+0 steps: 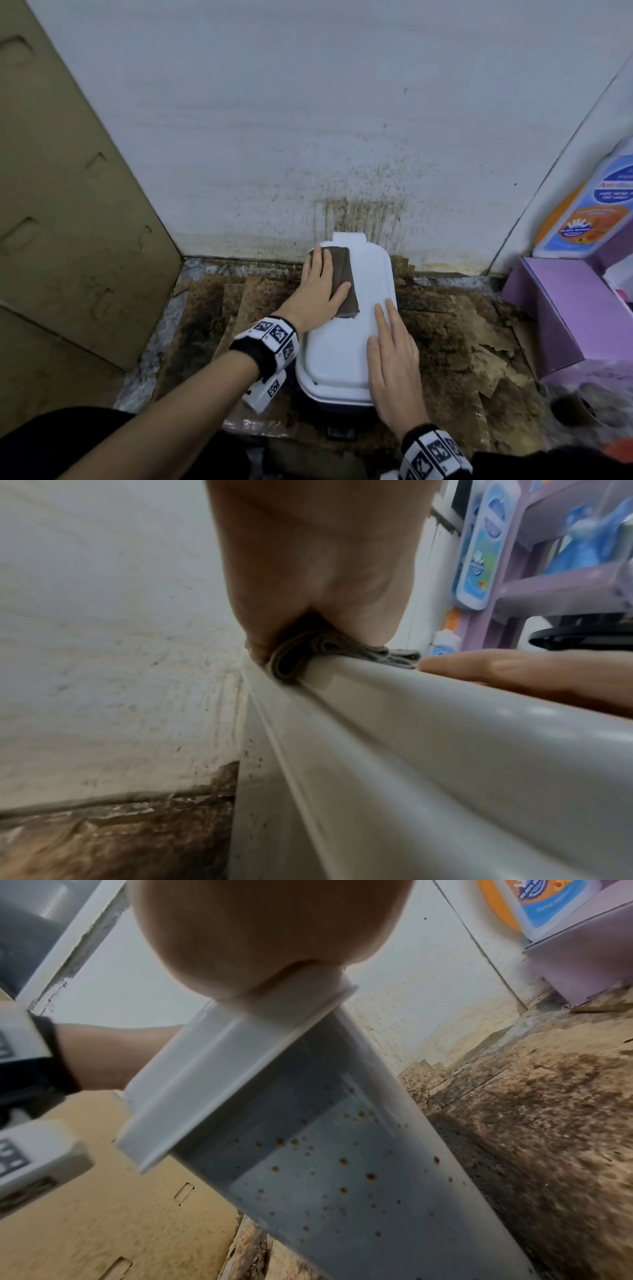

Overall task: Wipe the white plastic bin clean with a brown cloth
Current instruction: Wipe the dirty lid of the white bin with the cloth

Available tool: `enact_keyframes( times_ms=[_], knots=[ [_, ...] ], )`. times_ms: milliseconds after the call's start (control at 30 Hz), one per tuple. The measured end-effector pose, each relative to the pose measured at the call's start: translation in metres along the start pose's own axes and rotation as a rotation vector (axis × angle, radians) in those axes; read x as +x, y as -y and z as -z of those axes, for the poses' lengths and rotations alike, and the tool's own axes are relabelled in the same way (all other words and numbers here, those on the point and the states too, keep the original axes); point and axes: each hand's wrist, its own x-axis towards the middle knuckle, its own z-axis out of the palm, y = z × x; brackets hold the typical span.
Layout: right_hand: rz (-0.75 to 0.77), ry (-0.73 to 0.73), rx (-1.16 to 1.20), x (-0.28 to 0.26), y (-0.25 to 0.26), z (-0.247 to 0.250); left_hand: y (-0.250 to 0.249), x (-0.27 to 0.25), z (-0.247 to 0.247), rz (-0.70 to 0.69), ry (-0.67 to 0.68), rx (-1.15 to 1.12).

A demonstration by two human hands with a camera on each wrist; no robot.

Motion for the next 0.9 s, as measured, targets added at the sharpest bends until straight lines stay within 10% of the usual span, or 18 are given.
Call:
enact_keyframes(
  times_ms=[900],
  knots=[
    [0.032, -0.062, -0.068, -0.003, 0.004, -0.003, -0.003, -0.112, -0.067, -0.026, -0.159, 0.024]
  ],
)
